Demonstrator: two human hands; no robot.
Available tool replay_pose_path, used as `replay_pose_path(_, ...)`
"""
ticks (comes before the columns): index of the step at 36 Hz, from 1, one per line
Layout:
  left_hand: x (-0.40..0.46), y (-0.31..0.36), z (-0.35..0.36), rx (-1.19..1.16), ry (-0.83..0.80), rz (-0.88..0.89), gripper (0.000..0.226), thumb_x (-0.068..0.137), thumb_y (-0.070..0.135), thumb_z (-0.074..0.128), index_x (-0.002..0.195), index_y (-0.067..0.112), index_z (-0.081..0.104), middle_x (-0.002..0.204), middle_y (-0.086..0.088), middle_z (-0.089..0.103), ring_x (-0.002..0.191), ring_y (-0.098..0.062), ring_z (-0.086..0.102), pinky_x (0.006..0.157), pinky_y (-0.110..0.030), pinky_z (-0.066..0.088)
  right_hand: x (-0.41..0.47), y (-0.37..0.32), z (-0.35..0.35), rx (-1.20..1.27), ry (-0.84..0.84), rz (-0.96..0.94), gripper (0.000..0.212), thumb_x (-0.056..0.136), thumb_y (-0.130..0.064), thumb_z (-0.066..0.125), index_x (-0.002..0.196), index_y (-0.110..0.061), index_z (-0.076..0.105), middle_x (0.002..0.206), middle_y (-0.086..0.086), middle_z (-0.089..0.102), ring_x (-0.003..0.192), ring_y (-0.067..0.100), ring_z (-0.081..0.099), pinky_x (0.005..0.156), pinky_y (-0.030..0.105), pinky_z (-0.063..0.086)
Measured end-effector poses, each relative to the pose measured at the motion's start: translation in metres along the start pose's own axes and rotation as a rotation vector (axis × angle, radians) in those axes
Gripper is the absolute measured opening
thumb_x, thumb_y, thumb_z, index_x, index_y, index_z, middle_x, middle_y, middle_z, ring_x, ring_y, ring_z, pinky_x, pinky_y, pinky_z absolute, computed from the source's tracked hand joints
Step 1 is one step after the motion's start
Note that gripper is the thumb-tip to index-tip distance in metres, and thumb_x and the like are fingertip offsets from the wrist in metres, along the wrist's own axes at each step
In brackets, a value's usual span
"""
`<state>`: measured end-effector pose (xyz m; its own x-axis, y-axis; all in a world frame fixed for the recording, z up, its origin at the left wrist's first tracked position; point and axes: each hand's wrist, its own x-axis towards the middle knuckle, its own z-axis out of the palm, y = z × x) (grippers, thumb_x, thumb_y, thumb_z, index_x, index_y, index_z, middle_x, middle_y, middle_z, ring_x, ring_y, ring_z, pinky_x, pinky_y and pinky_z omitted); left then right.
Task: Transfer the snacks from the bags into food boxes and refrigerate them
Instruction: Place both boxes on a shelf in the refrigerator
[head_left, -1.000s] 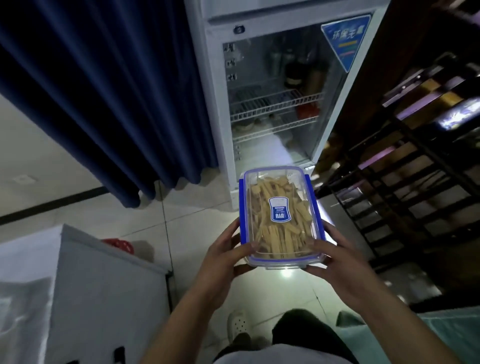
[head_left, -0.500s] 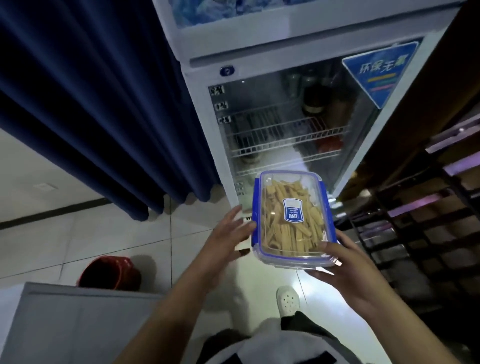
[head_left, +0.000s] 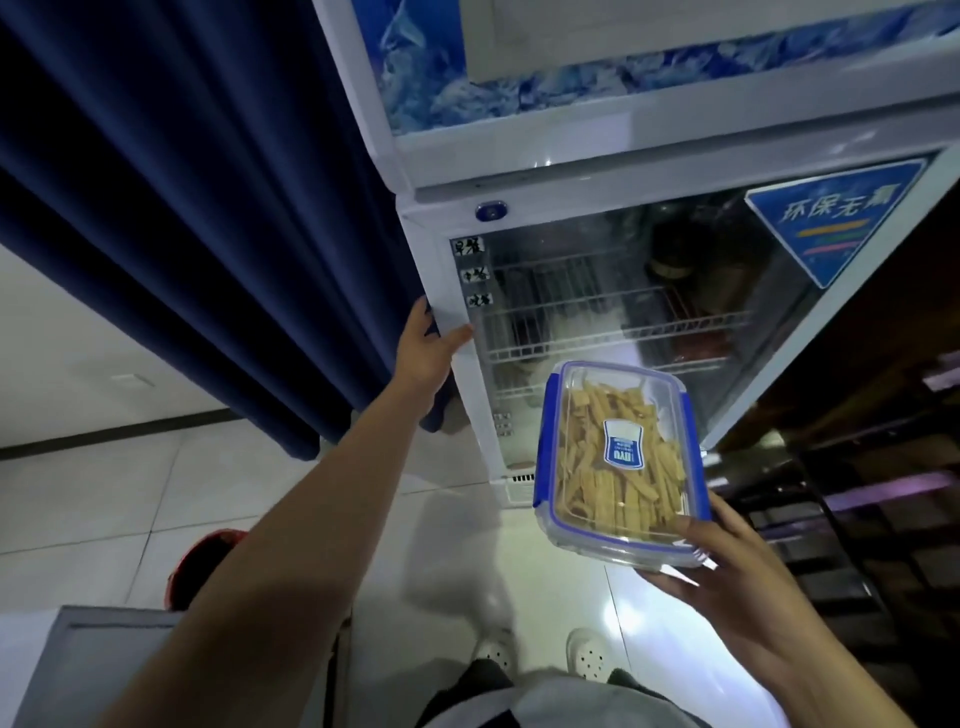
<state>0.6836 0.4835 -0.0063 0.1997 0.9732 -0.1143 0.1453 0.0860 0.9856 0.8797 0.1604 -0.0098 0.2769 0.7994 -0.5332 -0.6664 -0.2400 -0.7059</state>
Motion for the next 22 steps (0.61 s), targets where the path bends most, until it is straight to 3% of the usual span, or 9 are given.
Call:
replay_pose_path(2,0.007,-0.001,-0.002,0.004,-0.015,0.034,0.059,0.089,0.007,0.074,0.143,0.014,0.050,0.130,0.000,0.065,0.099,0.005,0.066,0.078,-0.010,0.052,-0.004,0.003,0.005,0.003,0.011,-0.013,0.058,0.063,-0.016,0.083,0.119,-0.024,0.072,0.119,0.016,0.072,0.102,0.038,0.072,0.084,0.053,0.058)
replay_pose_path(9,0.033,0.000,-0.017,-0.031,-0.073,0.016,0.049,0.089,0.007,0.074,0.133,0.012,0.053,0.109,0.009,0.068,0.082,0.007,0.069,0.068,-0.010,0.053,-0.022,0.023,0.026,0.033,0.084,-0.062,0.058,0.061,-0.017,0.083,0.117,-0.024,0.072,0.120,0.016,0.072,0.103,0.040,0.071,0.082,0.051,0.059)
replay_pose_path(18,0.028,-0.016,-0.026,-0.045,-0.185,0.067,0.040,0.095,0.009,0.067,0.123,0.029,0.046,0.114,0.010,0.063,0.098,-0.004,0.063,0.088,-0.022,0.054,-0.049,0.057,0.042,0.125,0.226,-0.136,0.046,0.067,-0.017,0.081,0.111,-0.027,0.074,0.119,0.014,0.073,0.103,0.040,0.071,0.079,0.051,0.059)
replay_pose_path(22,-0.007,-0.025,-0.027,-0.072,-0.140,0.099,0.033,0.095,0.011,0.067,0.115,0.028,0.048,0.102,0.010,0.064,0.086,0.003,0.063,0.076,-0.012,0.052,-0.066,0.077,0.043,0.173,0.280,-0.205,0.044,0.076,-0.016,0.073,0.119,-0.023,0.071,0.125,0.016,0.069,0.108,0.043,0.069,0.083,0.054,0.057)
